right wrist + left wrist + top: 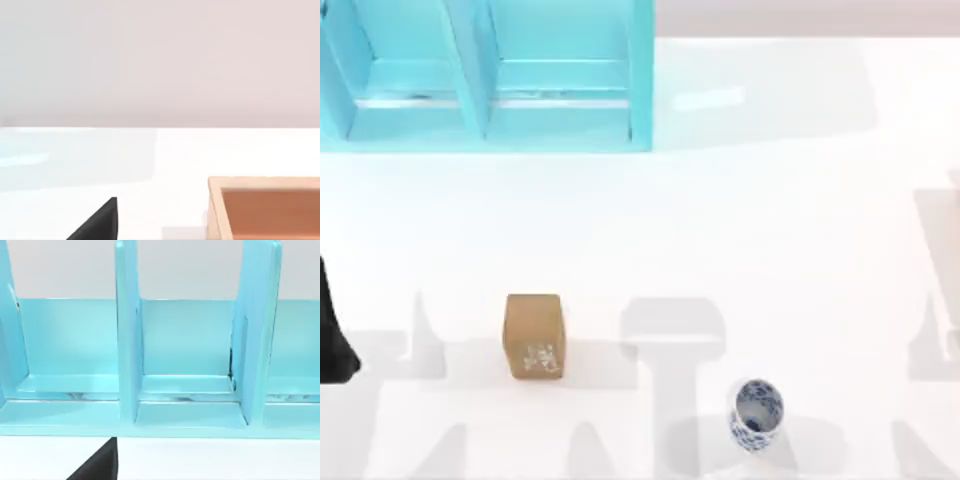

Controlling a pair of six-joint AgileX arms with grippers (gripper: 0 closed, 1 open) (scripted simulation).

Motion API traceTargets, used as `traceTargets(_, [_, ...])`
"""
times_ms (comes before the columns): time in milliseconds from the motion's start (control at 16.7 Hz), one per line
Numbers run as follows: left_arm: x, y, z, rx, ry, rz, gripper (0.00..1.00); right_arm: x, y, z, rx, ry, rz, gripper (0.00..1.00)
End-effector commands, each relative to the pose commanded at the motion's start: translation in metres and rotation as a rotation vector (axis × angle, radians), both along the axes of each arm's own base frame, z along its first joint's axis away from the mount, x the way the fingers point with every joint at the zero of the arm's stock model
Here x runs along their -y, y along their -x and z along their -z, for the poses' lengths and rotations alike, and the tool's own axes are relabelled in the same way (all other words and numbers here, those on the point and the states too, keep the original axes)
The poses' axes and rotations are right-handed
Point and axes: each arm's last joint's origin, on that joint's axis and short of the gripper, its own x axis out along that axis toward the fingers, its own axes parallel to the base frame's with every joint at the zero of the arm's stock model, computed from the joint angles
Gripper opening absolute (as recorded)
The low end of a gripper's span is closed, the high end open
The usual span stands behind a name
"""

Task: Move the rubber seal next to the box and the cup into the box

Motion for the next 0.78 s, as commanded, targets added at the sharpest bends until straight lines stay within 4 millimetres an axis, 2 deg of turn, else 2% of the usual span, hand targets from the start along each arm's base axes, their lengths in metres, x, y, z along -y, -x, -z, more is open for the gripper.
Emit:
traceTargets(180, [0.000,0.000,0.000,0.000,0.000,0.000,1.00,0.000,0.000,-0.002,-0.003,-0.003,-0.003,1.00])
traceTargets(360, [0.000,0.000,0.000,0.000,0.000,0.000,1.00,-0.004,0.000,-0.021,-0.038,-0.032,-0.031,1.00])
traceTargets(600, [0.000,0.000,0.000,0.000,0.000,0.000,1.00,-0.014,-0.008,-0.069,-0.159,-0.100,-0.094,1.00])
traceTargets(780, [0.000,0.000,0.000,0.000,0.000,0.000,1.00,-0.029,-0.027,-0.114,-0.305,-0.156,-0.146,1.00])
